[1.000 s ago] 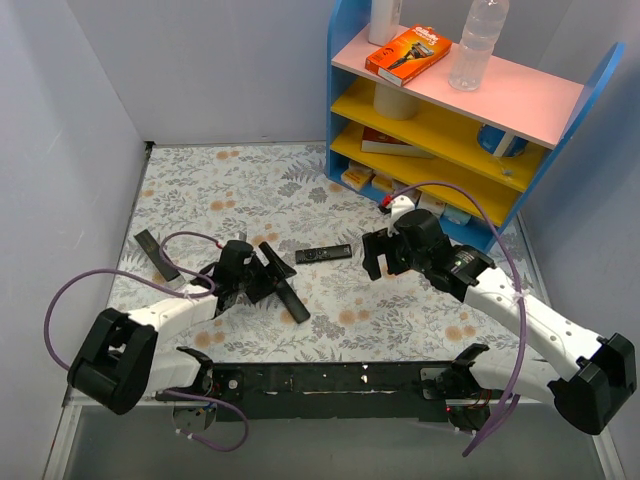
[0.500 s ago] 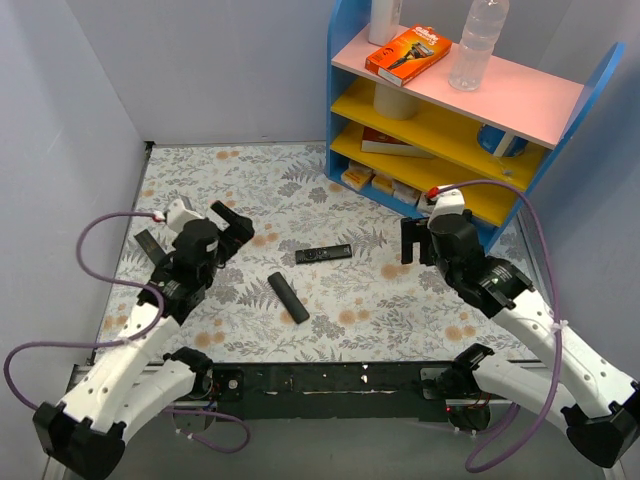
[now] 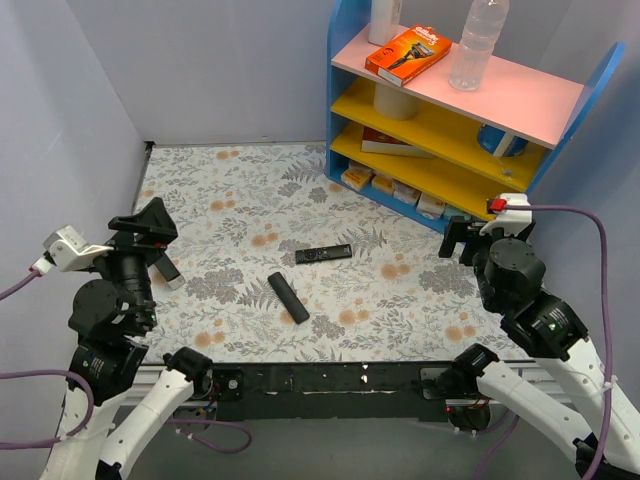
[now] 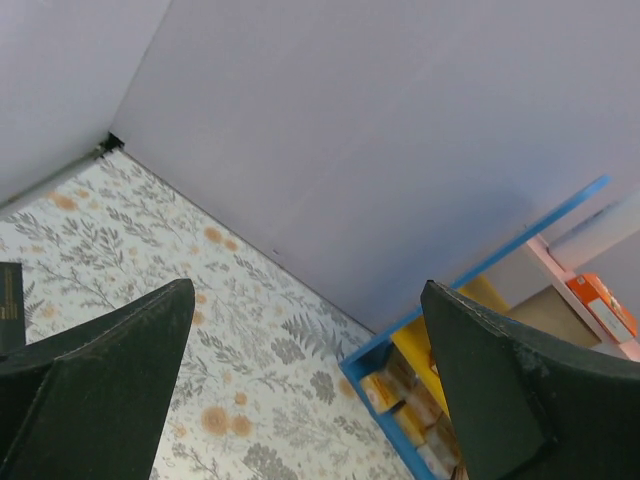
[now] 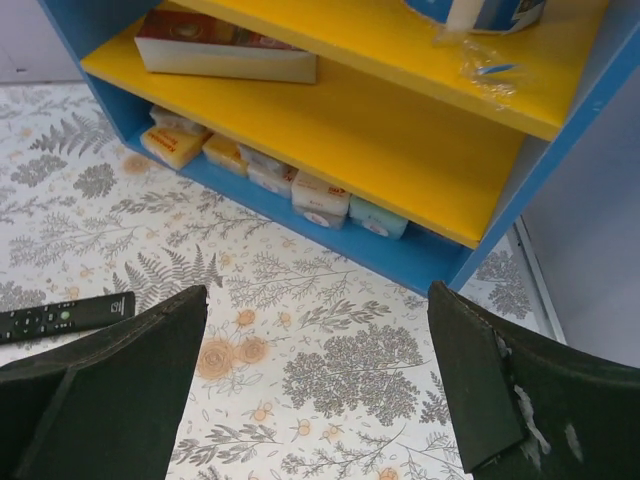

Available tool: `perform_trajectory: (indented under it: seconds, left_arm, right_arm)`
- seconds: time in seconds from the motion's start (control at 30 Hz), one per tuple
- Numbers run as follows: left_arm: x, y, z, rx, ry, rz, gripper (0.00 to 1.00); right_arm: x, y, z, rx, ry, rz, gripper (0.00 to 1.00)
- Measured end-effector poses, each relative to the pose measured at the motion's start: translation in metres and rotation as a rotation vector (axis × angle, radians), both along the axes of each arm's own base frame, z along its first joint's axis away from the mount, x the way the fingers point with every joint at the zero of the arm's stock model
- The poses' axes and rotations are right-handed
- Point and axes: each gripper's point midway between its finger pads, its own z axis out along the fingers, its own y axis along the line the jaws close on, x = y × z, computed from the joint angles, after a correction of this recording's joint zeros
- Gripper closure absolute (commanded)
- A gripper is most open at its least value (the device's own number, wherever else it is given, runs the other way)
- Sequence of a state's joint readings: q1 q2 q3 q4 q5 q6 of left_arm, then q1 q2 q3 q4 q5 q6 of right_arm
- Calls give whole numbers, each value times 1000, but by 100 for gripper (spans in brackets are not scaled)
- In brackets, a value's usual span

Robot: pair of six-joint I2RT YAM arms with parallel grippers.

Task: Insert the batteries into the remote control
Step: Reset both arms

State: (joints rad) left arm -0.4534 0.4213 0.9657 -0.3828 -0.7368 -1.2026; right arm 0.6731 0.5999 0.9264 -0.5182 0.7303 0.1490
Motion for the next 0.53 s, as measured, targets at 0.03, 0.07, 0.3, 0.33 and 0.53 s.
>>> perform_trajectory:
  seconds: [0.03, 0.07, 0.3, 0.33, 0.53]
  left_arm:
    - [-3, 4, 3, 4, -9, 14, 2]
    - [-6, 7, 7, 9, -17, 28, 2]
    - [-9, 19, 9, 24, -12, 92, 2]
    - [-9, 20, 8, 20, -11, 100, 2]
    - [2, 19, 2, 24, 24, 123, 2]
  right_arm:
    - [-2, -3, 4, 5, -18, -5, 2]
    - [-4, -6, 8, 7, -33, -9, 2]
    - [-8, -17, 24, 7, -99, -38, 2]
    - [-8, -18, 25, 3, -103, -40, 2]
    - [-10, -23, 31, 16, -135, -55, 2]
